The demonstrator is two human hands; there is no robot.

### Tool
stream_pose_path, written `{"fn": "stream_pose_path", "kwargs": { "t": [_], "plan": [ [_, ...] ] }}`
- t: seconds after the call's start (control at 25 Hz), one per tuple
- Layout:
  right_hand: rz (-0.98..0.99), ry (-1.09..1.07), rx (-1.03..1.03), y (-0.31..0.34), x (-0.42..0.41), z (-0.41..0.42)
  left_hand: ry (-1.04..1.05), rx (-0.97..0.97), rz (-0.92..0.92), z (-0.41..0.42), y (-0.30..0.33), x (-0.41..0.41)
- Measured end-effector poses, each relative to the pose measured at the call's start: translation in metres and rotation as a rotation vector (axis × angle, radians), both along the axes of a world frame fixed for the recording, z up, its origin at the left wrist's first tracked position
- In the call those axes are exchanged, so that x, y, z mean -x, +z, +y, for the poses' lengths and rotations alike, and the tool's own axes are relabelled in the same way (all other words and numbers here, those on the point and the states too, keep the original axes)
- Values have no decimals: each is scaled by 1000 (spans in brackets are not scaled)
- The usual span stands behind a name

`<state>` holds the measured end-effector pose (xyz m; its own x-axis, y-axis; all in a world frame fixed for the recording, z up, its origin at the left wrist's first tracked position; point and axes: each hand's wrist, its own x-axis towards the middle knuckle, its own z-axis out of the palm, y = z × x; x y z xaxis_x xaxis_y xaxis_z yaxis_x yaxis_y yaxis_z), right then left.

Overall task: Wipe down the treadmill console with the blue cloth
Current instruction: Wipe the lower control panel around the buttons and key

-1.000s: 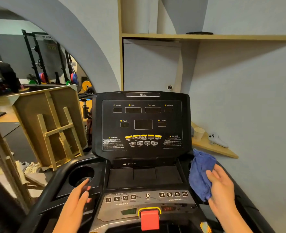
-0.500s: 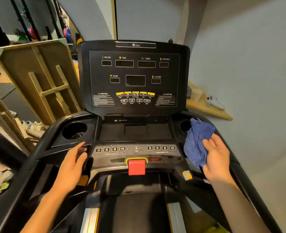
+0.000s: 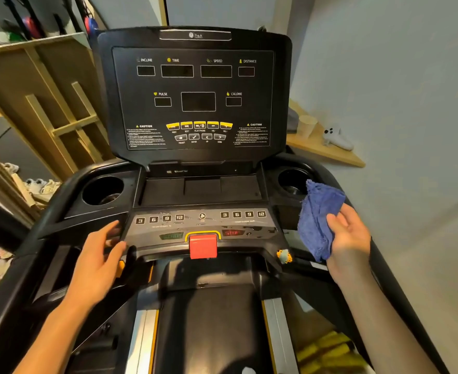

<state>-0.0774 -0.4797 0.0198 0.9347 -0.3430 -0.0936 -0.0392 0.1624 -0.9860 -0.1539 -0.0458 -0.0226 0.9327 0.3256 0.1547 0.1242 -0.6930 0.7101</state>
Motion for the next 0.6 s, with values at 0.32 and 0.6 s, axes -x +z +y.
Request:
{"fn": "stream_pose_path", "kwargs": {
  "t": [0.32, 0.6],
  "plan": [
    [-95, 60, 654, -37, 32, 31, -11, -127, -3, -1, -24, 4],
    [-295, 296, 1201, -101, 30, 55, 2, -102, -8, -3, -28, 6]
  ]
}}
